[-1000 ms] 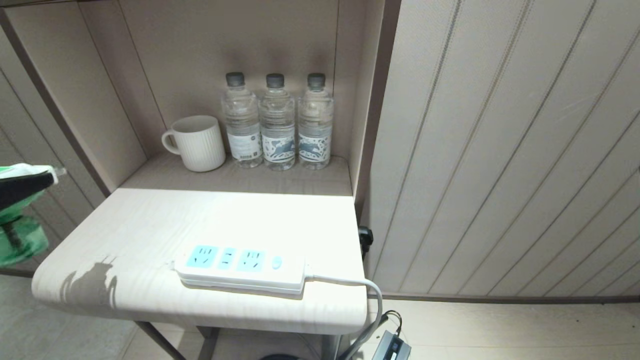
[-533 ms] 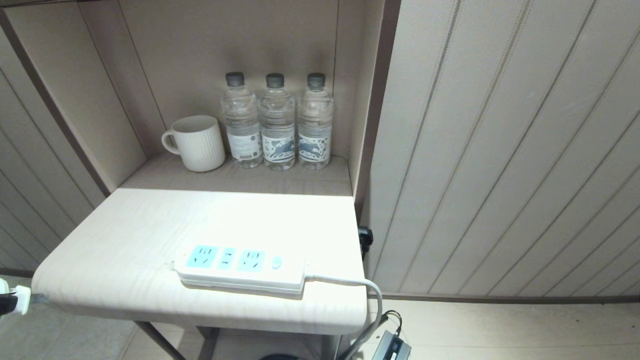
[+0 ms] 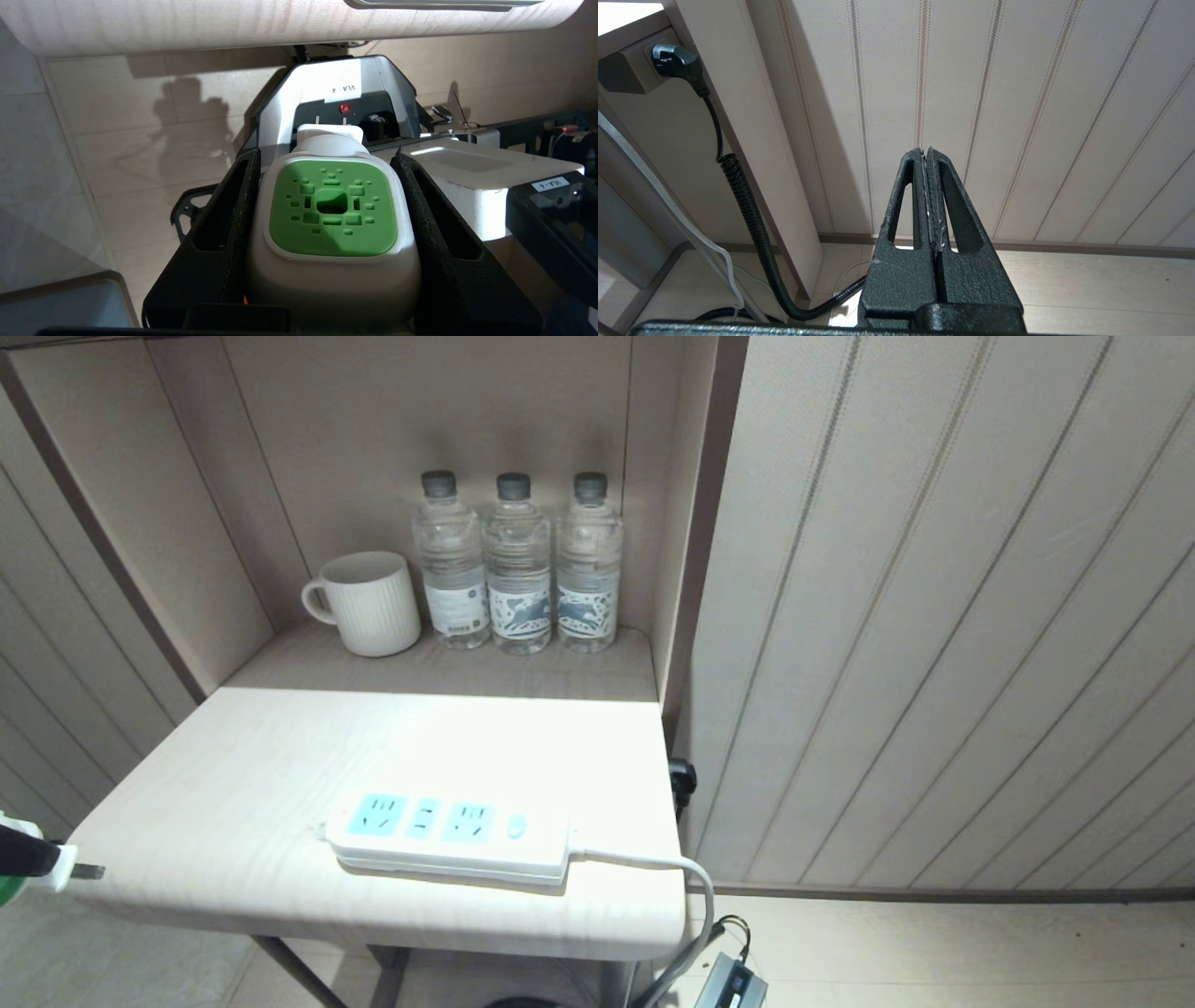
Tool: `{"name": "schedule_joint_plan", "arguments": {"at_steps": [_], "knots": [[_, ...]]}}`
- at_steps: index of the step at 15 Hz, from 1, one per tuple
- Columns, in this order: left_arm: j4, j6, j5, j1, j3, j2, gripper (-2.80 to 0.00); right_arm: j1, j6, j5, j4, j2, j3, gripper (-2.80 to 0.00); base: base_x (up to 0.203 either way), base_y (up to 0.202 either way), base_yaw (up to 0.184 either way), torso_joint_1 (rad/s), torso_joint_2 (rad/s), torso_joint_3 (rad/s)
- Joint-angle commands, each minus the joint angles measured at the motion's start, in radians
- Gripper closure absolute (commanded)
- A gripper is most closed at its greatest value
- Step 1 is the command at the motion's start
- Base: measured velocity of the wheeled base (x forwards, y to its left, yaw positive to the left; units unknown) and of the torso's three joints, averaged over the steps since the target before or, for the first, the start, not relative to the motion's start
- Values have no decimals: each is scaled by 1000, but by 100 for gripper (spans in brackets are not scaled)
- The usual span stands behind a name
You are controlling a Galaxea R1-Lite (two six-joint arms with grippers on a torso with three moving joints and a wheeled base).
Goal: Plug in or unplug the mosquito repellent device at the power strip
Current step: Insert the plug into the socket
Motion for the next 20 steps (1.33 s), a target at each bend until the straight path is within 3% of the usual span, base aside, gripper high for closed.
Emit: {"name": "schedule_joint_plan", "arguments": {"at_steps": [1,5,9,12,15,20], "knots": [[49,-3,-1,-9,-4,30,0,0,0,0,-1,0,0,0,0,0,0,0,0,0],[48,-30,-6,-57,1,45,0,-1,2,0,-1,0,0,0,0,0,0,0,0,0],[32,-175,-1,-229,-3,111,0,-1,0,0,-1,0,0,0,0,0,0,0,0,0],[-1,-293,71,-333,-4,147,0,-1,0,0,-1,0,0,0,0,0,0,0,0,0],[-1,-354,119,-415,0,160,0,0,0,0,-1,0,0,0,0,0,0,109,-283,-179],[-7,-381,117,-474,17,174,0,0,2,0,-1,0,0,0,0,0,0,188,-463,-273]]}}
